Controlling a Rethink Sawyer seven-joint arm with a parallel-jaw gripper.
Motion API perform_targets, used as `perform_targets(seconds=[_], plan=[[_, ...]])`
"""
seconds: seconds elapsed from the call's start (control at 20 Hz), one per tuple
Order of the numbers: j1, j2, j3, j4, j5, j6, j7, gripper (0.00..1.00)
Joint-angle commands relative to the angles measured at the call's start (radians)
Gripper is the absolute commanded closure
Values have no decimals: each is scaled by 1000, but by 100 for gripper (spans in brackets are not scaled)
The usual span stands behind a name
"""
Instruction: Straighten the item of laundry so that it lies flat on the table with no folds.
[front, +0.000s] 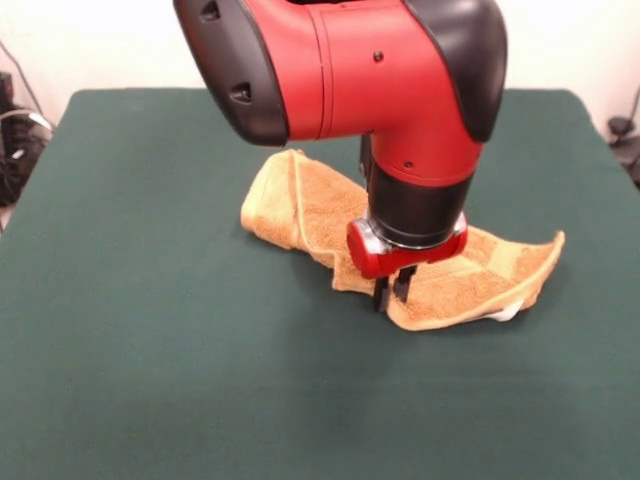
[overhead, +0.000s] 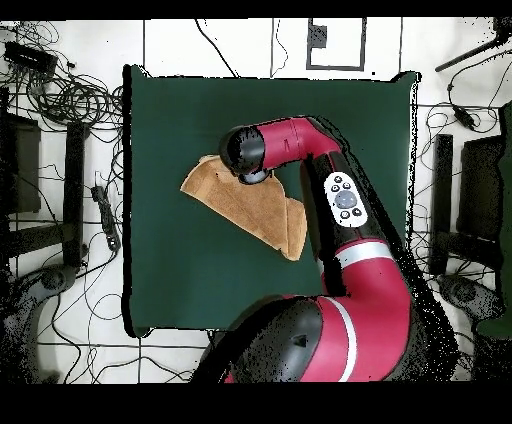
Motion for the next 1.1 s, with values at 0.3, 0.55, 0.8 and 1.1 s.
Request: perform_targets(seconds=[0.3, 0.55, 0.8, 1.1], plan=[[59, -7, 86, -69, 15, 104, -249, 100], [64, -17, 78, -65, 2, 96, -254, 100], [68, -36, 70, -59, 13, 106, -221, 100], [65, -48, 68, -59, 23, 116, -209, 100]])
